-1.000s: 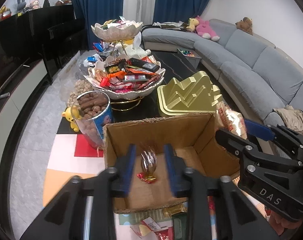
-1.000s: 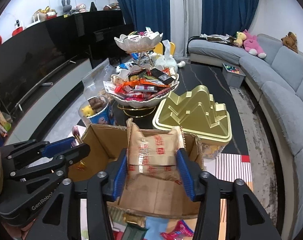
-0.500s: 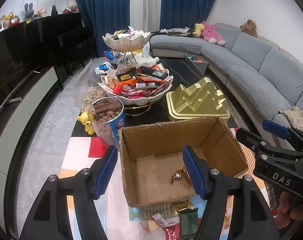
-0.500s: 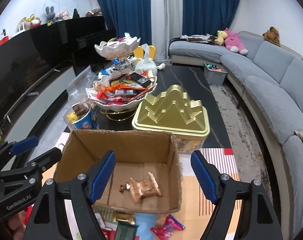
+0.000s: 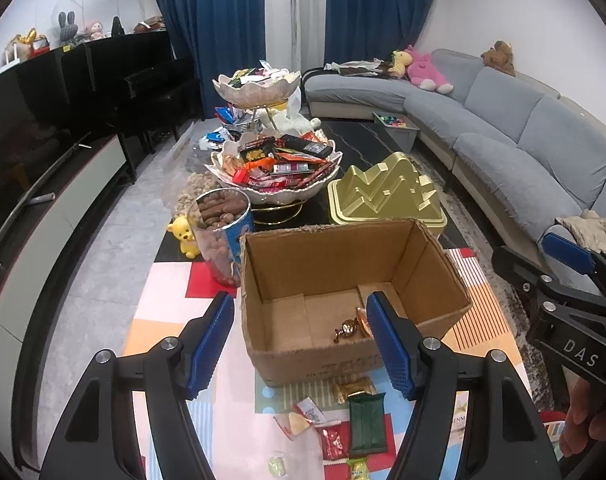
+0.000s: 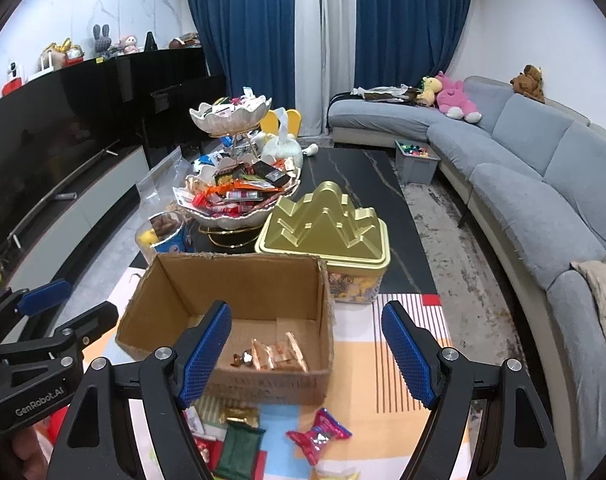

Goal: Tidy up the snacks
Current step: 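Move both open tools back toward the snacks on the table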

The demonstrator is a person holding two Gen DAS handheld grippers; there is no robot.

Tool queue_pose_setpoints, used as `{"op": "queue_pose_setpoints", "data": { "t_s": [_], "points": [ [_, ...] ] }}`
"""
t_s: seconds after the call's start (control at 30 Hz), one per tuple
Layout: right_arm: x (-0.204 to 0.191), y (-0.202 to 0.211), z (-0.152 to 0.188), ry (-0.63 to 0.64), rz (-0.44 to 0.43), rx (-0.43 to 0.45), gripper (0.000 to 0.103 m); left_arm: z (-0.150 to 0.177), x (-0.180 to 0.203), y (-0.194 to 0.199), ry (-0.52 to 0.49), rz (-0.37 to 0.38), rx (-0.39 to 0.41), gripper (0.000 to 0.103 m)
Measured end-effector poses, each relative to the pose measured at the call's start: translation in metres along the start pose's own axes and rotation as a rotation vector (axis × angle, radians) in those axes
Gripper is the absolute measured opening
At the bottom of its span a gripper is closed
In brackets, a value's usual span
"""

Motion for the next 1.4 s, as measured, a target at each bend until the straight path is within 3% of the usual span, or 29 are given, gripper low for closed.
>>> {"op": "queue_pose_setpoints", "data": {
  "t_s": [0.17, 0.27, 0.47, 1.4],
  "points": [
    [0.008, 0.012, 0.010, -0.007, 0.011, 0.009, 0.078, 0.010, 0.006, 0.010, 0.004, -0.008, 0.011, 0.068],
    [0.010, 0.019, 0.017, -0.004, 0.029, 0.022, 0.086, 0.018, 0.009, 0.015, 0.017, -0.004, 0.018, 0.074],
    [0.016, 0.026, 0.037, 0.001, 0.040, 0.017, 0.087, 0.037, 0.015, 0.019, 0.033, -0.006, 0.013, 0.081],
    [0.033, 0.014, 0.133, 0.005, 0.074, -0.075, 0.087, 0.139, 0.038, 0.002, 0.000, -0.006, -0.031, 0.082]
  ]
}}
Point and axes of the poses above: each gripper's, at about its wrist camera, not at the fingertips, and y roughly against the way its jaws point, x to its right, z to its underside, the point moved 1 cm from there along -y, roughly the way its jaws point, and after that the axes turned 15 degrees about z, right-handed, at the moved point
